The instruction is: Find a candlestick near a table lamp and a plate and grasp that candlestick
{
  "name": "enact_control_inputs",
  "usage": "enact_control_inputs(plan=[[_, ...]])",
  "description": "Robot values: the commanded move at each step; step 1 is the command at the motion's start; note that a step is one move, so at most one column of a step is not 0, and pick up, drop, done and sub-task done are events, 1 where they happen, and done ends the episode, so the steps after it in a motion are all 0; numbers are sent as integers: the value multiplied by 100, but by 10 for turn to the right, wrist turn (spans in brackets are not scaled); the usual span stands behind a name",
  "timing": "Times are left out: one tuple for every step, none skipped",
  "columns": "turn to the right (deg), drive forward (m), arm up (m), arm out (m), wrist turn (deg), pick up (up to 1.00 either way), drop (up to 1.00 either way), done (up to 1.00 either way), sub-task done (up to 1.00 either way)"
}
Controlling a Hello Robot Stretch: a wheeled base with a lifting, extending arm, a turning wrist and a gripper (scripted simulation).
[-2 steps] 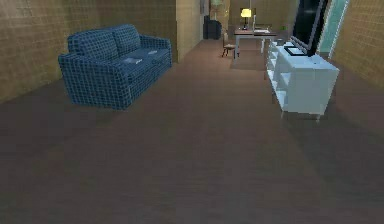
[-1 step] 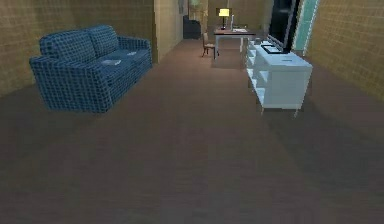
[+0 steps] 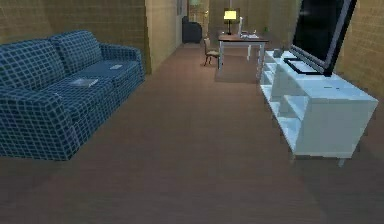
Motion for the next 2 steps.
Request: enact_control_inputs(plan=[[0,100,0,0,0,0,0,0,0],[30,0,0,0,0,0,0,0,0]])
